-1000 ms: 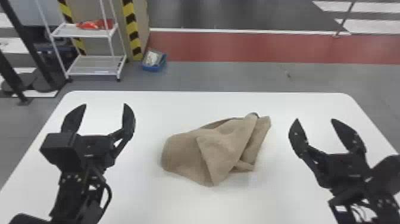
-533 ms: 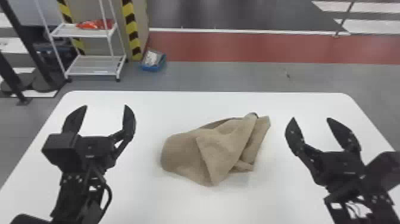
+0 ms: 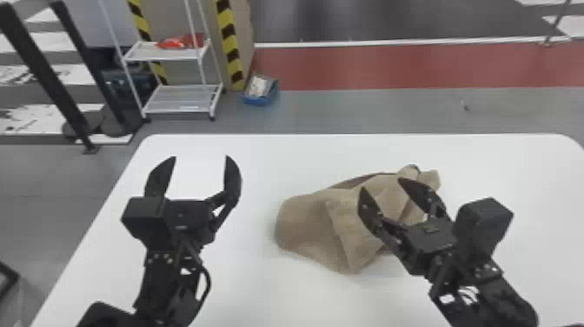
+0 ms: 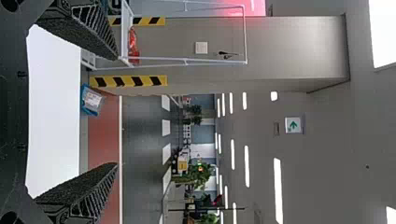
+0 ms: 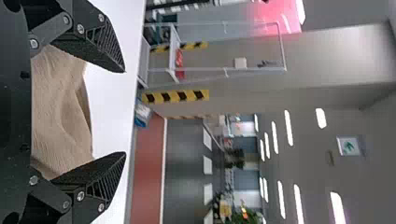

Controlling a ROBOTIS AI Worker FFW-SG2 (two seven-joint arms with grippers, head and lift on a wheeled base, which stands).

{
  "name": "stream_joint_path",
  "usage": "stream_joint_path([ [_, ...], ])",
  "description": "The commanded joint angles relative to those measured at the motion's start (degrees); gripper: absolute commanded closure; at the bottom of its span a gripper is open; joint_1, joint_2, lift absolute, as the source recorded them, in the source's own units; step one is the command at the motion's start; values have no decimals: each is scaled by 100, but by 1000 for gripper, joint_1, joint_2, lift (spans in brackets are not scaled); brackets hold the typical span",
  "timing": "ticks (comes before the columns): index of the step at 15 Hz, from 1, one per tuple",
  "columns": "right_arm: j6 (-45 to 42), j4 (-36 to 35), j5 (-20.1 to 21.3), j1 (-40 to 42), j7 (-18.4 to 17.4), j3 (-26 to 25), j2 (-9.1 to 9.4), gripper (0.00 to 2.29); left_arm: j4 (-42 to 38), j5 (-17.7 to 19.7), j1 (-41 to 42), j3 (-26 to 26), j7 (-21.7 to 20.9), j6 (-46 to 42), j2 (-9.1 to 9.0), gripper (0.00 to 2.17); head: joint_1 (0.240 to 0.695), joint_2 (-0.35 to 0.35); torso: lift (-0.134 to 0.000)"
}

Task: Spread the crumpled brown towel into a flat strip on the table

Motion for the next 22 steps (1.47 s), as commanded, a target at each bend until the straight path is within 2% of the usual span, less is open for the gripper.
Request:
stream_joint_path([
  [1, 483, 381, 261, -388, 157, 473, -12, 414, 2, -5, 20, -30, -9, -46, 0, 80, 695, 160, -124],
  [3, 712, 645, 568, -573, 157, 745, 23, 414, 99, -5, 29, -21, 0, -257, 0, 80, 695, 197, -124],
  [7, 694, 917, 612, -722, 157, 789, 23, 475, 178, -5, 20, -56, -35, -310, 0, 80, 695, 233, -124],
  [11, 747, 979, 788, -801, 113, 912, 49, 475, 240, -5, 12, -74, -88, -468, 0, 80, 695, 230, -124],
  [13, 1151, 970, 867, -880, 113, 948, 67, 475, 240, 4, 29, -65, -88, -591, 18, 80, 695, 233, -124],
  [14, 1204, 970, 885, -898, 113, 965, 67, 505, 240, 30, 29, -65, -88, -609, 44, 80, 695, 235, -124],
  [15, 1397, 970, 893, -959, 113, 974, 67, 660, 240, 30, 29, -65, -96, -626, 53, 80, 695, 236, -124],
  [16, 1521, 970, 911, -995, 113, 983, 75, 677, 257, 39, 20, -65, -114, -661, 53, 80, 695, 237, -124],
  [22, 1151, 724, 946, -819, 25, 825, 49, 768, 284, 39, -6, -82, -158, -749, 27, 80, 695, 226, -124],
])
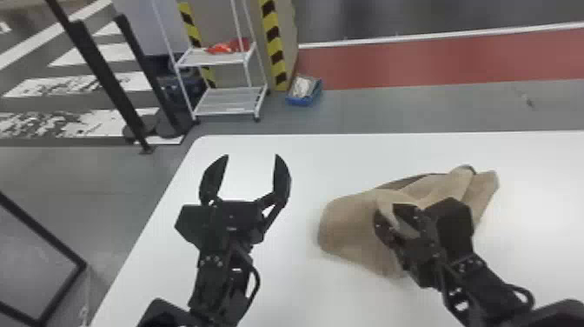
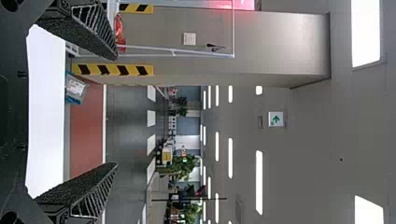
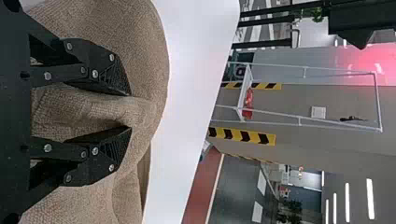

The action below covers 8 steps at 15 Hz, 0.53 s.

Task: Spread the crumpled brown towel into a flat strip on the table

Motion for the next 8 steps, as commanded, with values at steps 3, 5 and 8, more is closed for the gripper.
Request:
stream_joint_path([
  [3, -203, -238, -79, 149, 79, -252, -34, 1129, -8, -25, -14, -2, 27, -1, -11, 80, 695, 216, -124],
  [5, -273, -414, -79, 272, 140, -419, -60, 1301, 10, -25, -14, -2, 9, -1, -11, 83, 695, 209, -124],
  [8, -519, -950, -606, 632, 193, -990, -78, 1332, 10, -51, -14, -2, 9, -1, -20, 83, 695, 185, -124],
])
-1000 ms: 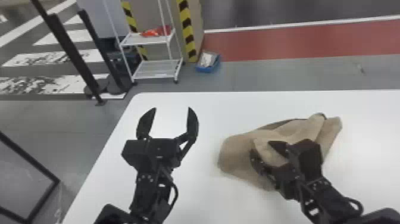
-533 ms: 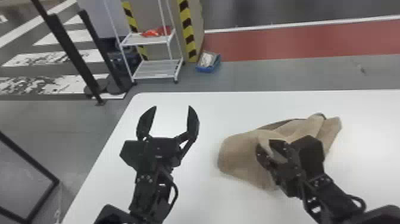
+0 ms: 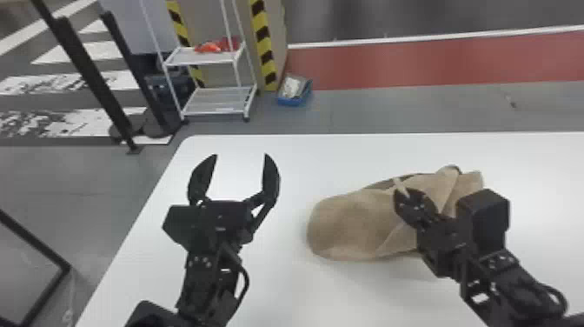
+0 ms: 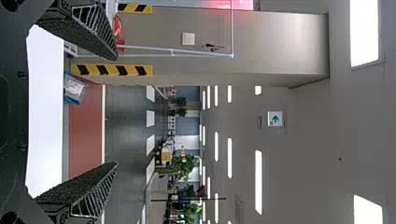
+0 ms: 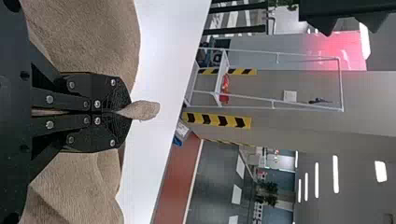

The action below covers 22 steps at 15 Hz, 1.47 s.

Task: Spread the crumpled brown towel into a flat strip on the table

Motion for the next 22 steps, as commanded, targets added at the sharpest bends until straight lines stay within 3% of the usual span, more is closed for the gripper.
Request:
stream_joint_path([
  [1, -308, -705, -592, 440, 39, -620, -4, 1332, 27, -16, 0, -8, 0, 0, -13, 83, 695, 175, -124],
  [2, -396, -1022, -715, 616, 30, -928, 4, 1332, 36, -16, 0, -8, 0, 0, -13, 83, 695, 162, -124],
  [3, -572, -1286, -1321, 774, -22, -1481, 48, 1332, 36, -16, 0, -8, 0, 0, -13, 83, 695, 148, -124],
  [4, -818, -1365, -2226, 880, -75, -2176, 66, 1332, 36, -16, 0, -44, 26, -70, -4, 83, 695, 128, -124],
  [5, -1046, -1382, -2640, 959, -207, -2633, 57, 1332, 45, -16, 9, -52, 26, -176, 13, 83, 695, 100, -124],
  [6, -1240, -1294, -2842, 985, -462, -3019, 40, 1332, 45, -16, 18, -61, 26, -176, 13, 83, 695, 12, -124],
  [7, -1345, -1048, -3026, 985, -611, -3327, 22, 1332, 45, -7, 18, -70, 18, -176, 22, 83, 695, -32, -124],
  [10, -1257, 165, -3017, 739, -655, -3942, 75, 1301, 45, 2, 18, -96, -9, -211, 31, 83, 691, -169, -124],
  [11, -1116, 393, -2912, 642, -725, -3977, 66, 1133, 45, 2, 18, -105, -9, -211, 31, 83, 695, -207, -124],
  [13, -642, 806, -2306, 387, -1024, -3986, 66, 144, 27, 2, 27, -114, -9, -211, 31, 83, 695, -282, -124],
  [14, -255, 797, -2235, 361, -1165, -4013, 66, -2, 1, -7, 44, -105, -9, -211, 31, 83, 695, -296, -124],
  [18, 729, -284, -2358, 783, -1358, -4637, 224, 49, 18, -7, 53, -88, -9, -211, 40, 83, 695, -343, -124],
  [22, 2048, -1558, -2464, 1266, -1349, -4698, 532, 134, 71, -51, -35, -219, -26, -176, -4, 83, 695, -350, -124],
])
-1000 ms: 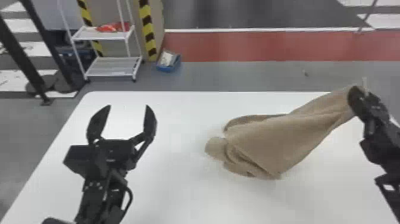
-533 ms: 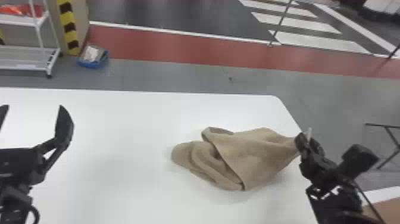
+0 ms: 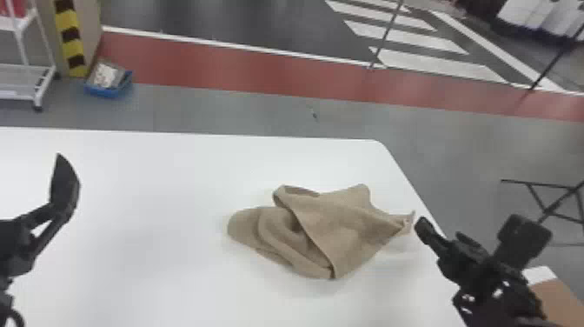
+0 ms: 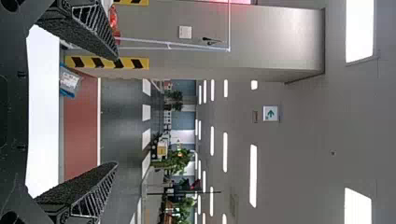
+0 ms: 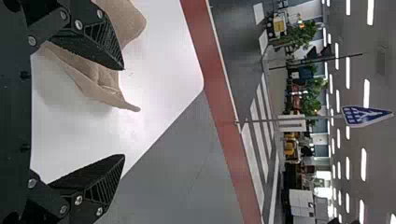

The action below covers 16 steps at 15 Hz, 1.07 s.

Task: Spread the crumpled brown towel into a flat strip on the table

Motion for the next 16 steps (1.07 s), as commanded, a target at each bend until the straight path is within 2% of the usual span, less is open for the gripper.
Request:
stream_joint_path([
  [1, 450, -468, 70, 300, 31, 269, 140, 194, 39, -20, -41, -60, -8, 17, -19, 83, 695, -350, -124],
  [3, 292, -433, 527, 476, 189, 858, 131, 427, 30, -11, -41, -60, -34, 17, -19, 83, 695, -334, -124],
  [4, 275, -415, 782, 511, 382, 1104, 140, 505, 22, -3, -41, -69, -60, 17, -19, 83, 695, -319, -124],
  [6, -42, -547, 1055, 810, 690, 1438, 113, 508, 30, -11, -41, -69, -69, 35, -19, 83, 695, -257, -124],
  [7, -305, -652, 1204, 1012, 1024, 1543, 113, 508, 48, -3, -58, -69, -78, 35, -19, 83, 695, -236, -124],
  [9, -763, -775, 1450, 1311, 1648, 1622, 113, 508, 74, 24, -76, -69, -96, 35, -10, 83, 695, -198, -124],
  [10, -903, -775, 1556, 1399, 1850, 1614, 104, 505, 74, 24, -76, -69, -104, 35, -10, 83, 695, -178, -124],
  [12, -1009, -661, 1819, 1425, 2052, 1587, 87, 505, 118, 33, -120, -87, -104, 35, -19, 83, 695, -142, -124],
  [16, -1044, -354, 1951, 1293, 2456, 1543, 69, 508, 153, 15, -146, -131, -113, 35, -19, 83, 695, -146, -124],
])
